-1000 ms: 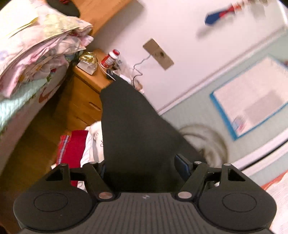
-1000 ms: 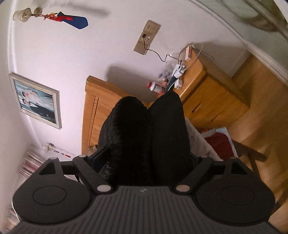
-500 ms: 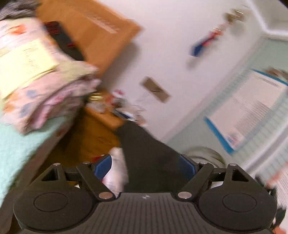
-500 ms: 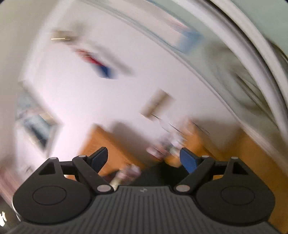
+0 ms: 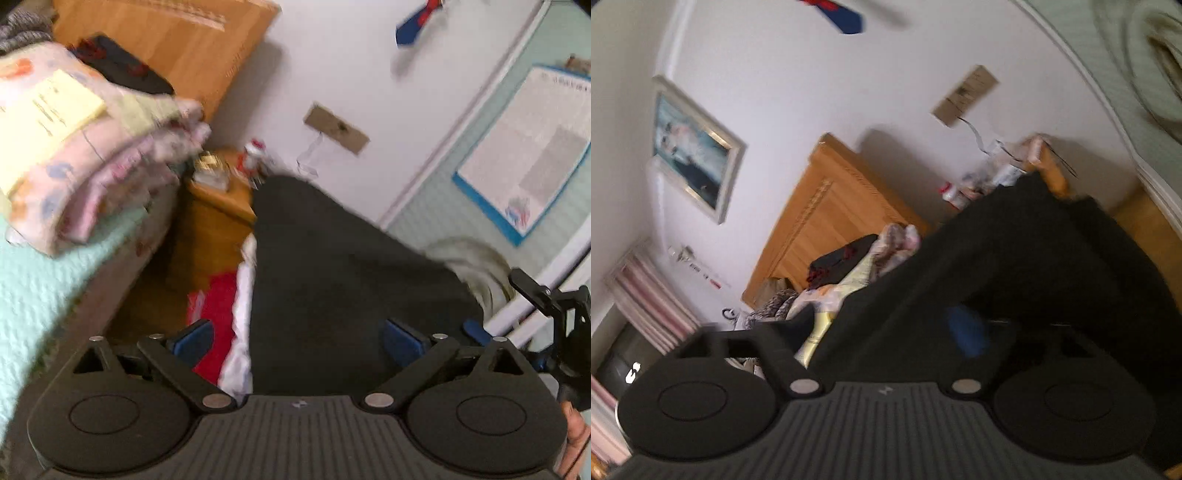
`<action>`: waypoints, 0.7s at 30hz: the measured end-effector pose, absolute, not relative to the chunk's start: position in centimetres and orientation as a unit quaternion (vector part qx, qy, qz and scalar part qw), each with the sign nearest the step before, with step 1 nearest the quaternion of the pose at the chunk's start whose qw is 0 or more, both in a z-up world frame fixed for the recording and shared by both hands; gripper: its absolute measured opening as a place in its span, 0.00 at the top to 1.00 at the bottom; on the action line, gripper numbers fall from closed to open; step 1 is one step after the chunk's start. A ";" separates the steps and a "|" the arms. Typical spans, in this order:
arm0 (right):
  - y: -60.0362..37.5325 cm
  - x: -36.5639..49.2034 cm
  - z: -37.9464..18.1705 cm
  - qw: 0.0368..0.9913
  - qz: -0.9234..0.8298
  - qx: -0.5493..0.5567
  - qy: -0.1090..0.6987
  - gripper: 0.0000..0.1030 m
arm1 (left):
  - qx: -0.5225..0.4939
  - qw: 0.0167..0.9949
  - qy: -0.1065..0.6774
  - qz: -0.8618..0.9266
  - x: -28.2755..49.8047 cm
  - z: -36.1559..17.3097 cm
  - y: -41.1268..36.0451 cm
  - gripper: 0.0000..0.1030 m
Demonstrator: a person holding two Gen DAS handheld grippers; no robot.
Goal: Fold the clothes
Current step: 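Open both grippers to release the pants beside the bed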
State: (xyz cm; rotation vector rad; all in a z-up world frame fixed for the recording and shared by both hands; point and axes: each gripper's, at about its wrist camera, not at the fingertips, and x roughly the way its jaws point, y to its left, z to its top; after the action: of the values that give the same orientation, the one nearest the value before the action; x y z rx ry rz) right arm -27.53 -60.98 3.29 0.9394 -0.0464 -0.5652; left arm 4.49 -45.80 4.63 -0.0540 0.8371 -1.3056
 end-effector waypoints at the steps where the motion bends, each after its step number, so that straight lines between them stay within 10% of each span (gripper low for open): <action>1: -60.9 -27.4 3.6 0.854 -0.270 0.444 -0.023 0.06 | -0.025 0.721 0.369 -0.586 4.7 4.9 -45.4 0.05; 13: -48.1 -20.7 8.7 0.963 -0.234 0.128 -0.024 0.05 | 0.137 0.891 0.258 -0.349 5.9 6.5 -35.8 0.01; 21: -38.2 -13.5 2.5 0.984 -0.073 0.119 0.115 0.05 | 0.232 0.947 0.157 -0.155 5.0 6.5 -28.4 0.01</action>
State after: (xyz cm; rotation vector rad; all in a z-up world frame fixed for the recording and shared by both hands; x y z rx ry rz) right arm -13.46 -38.20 2.49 0.2391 0.2309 -0.1461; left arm 5.04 -28.35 6.53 0.4716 0.3201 -0.3146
